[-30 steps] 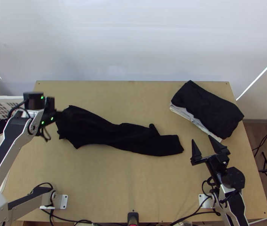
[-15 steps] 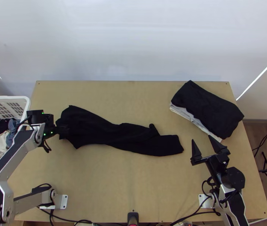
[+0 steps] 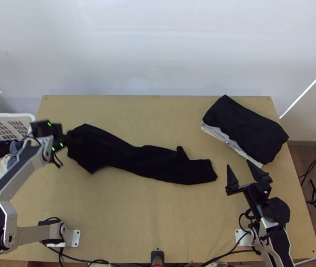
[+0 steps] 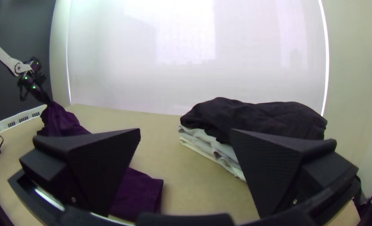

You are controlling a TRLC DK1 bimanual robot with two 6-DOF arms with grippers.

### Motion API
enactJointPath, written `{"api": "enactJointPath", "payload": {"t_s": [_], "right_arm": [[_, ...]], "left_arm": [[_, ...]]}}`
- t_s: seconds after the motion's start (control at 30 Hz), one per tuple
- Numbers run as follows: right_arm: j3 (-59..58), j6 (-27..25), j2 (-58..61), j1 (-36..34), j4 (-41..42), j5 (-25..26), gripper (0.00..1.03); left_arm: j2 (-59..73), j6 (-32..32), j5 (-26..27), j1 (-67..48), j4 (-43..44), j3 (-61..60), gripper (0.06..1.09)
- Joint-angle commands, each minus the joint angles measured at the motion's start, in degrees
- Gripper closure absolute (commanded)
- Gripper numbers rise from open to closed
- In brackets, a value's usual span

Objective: Fold the t-shirt

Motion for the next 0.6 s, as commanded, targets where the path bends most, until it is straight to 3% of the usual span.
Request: {"api": "enactJointPath", "payload": {"t_s": [0.0,0.2,0.57], "right_arm": [[0.0,0.0,0.0,0.0,0.0,0.0,0.04],[0.0,0.0,0.0,0.0,0.0,0.0,0.04],[0.0,0.0,0.0,0.0,0.0,0.0,0.04]], "left_arm": [[5.8,-2.3,-0.1,8.0,-3.5,17.9,1.05],[9.1,-4.4,-0.1,9.2,-14.2,34.6,1.05],[1.5,-14.1,-0.9,-20.8,-30.2,45.1,1.05]]}}
